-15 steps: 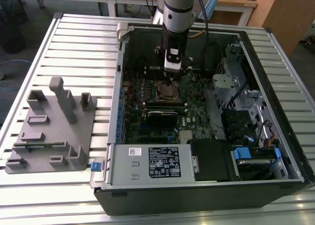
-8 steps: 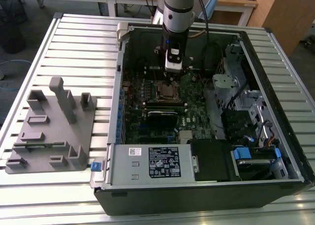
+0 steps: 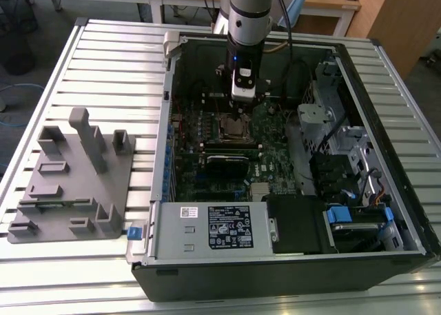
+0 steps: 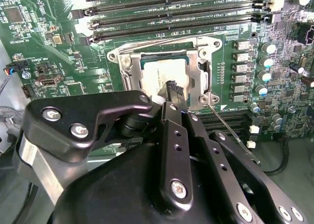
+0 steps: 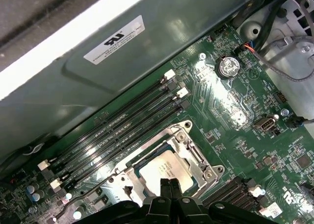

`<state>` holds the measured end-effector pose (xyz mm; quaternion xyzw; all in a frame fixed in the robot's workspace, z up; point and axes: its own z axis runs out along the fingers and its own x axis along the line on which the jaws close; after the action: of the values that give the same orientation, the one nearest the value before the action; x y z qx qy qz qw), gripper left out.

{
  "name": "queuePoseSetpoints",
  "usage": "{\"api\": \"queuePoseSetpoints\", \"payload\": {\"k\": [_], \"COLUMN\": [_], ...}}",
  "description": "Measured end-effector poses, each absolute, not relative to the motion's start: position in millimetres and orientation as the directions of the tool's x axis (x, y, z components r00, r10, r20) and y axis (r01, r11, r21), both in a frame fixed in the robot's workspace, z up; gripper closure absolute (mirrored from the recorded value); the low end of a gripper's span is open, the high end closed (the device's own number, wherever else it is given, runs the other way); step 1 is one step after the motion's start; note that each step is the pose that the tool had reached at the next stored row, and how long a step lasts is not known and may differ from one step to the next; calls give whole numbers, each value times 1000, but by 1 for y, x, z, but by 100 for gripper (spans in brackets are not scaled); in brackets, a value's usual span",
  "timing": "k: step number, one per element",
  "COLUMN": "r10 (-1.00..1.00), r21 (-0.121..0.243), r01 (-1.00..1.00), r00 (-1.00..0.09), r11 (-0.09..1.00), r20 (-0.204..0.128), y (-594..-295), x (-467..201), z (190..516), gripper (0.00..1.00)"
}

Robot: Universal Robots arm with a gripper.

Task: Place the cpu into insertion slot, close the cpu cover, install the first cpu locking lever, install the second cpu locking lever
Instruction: 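Close the cpu cover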

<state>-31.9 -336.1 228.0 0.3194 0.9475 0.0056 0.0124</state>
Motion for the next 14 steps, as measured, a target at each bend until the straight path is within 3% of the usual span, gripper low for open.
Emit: {"api": "queuePoseSetpoints", "payload": {"k": [14], "r10": [570], "r21": [19], "r01": [570], "r00": [-821], "r11": [821], "r20": [-20], "y": [-336], "x": [-32], "z": [228], "gripper": [89]}}
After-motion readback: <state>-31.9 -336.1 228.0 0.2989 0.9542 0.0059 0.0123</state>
